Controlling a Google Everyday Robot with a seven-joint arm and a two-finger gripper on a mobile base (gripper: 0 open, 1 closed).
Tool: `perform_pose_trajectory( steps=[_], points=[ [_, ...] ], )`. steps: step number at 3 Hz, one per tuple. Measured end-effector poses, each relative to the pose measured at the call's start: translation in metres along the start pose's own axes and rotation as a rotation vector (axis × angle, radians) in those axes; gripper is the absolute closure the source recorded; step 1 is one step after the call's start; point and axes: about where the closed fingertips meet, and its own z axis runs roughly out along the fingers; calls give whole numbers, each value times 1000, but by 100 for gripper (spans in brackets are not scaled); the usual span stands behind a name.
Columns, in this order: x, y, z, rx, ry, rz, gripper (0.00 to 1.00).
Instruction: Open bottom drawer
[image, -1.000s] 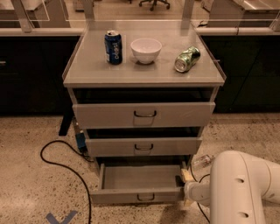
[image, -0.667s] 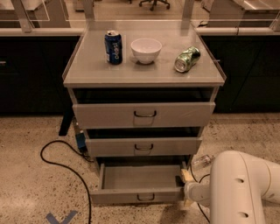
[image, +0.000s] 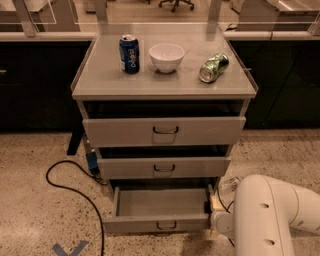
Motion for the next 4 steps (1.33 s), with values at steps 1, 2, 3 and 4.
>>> perform_pose_trajectory(
  steps=[1,2,3,4],
  points=[
    [0,0,0,0,0,0,18],
    [0,0,0,0,0,0,42],
    [0,0,0,0,0,0,65],
    [0,0,0,0,0,0,88]
  ],
)
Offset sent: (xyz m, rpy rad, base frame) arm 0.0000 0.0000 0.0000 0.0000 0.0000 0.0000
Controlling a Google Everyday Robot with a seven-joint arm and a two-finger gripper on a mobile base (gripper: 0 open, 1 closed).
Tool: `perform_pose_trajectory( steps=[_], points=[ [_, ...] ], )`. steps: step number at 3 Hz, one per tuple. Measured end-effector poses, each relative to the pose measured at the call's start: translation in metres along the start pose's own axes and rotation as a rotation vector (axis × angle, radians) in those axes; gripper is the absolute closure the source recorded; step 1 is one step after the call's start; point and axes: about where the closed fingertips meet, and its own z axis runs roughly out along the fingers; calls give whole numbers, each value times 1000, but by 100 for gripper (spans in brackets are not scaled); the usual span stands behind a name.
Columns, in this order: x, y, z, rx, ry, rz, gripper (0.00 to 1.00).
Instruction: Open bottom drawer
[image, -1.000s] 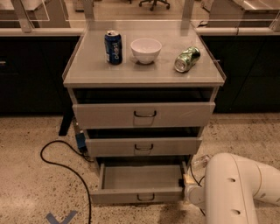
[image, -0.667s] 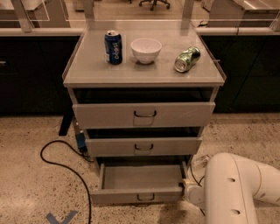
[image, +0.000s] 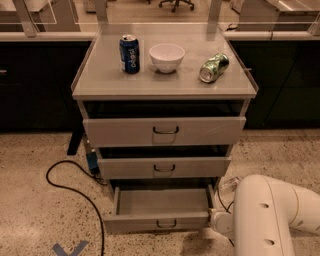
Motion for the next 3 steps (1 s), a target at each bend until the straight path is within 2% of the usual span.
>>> perform_pose_trajectory(
  steps=[1,2,3],
  points=[
    [0,0,0,0,0,0,100],
    [1,18,-9,6,17,-16,100],
    [-4,57,-42,47,20,-23,100]
  ],
)
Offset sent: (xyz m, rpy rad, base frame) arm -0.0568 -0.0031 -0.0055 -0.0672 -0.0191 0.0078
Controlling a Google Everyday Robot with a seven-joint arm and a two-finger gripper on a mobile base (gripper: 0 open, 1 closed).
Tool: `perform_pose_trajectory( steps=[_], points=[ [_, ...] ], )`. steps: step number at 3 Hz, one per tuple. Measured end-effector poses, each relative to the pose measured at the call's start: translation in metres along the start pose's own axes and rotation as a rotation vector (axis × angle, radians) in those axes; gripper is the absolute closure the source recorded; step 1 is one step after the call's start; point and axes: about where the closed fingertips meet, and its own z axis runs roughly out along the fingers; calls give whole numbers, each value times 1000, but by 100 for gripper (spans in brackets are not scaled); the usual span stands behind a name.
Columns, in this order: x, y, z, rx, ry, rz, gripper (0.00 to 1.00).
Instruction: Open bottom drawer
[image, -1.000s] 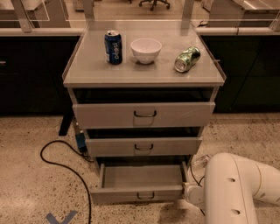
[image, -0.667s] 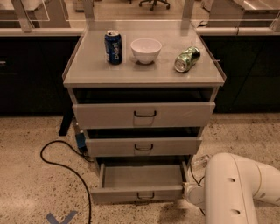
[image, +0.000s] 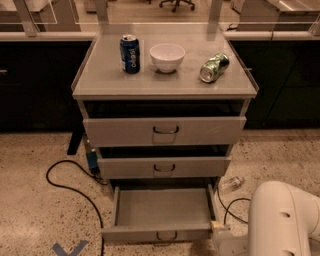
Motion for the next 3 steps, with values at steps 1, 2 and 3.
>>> perform_pose_trajectory(
  steps=[1,2,3],
  points=[
    [0,-1,-4,0,0,0,100],
    [-1,6,-10,15,2,0,100],
    [-3,17,-19,37,3,1,100]
  ],
)
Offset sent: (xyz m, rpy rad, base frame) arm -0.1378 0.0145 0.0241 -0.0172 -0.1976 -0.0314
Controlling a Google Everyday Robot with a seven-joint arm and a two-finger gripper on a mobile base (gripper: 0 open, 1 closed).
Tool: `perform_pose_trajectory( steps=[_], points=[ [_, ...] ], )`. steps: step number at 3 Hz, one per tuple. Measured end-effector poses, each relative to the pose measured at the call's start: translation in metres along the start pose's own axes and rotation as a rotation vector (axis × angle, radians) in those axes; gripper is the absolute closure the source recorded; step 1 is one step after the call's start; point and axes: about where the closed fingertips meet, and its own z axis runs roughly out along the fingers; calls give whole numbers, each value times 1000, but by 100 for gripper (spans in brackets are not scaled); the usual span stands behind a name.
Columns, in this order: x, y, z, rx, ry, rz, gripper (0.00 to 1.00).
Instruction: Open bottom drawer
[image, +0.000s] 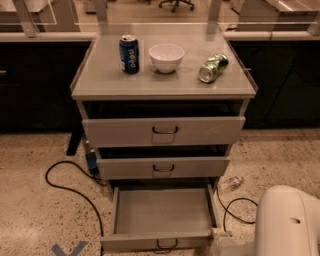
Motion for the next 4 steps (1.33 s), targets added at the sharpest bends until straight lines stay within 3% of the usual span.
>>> perform_pose_trajectory(
  steps=[2,4],
  points=[
    [-2,14,-14,33,1,1,100],
    [-2,14,-14,33,1,1,58]
  ],
)
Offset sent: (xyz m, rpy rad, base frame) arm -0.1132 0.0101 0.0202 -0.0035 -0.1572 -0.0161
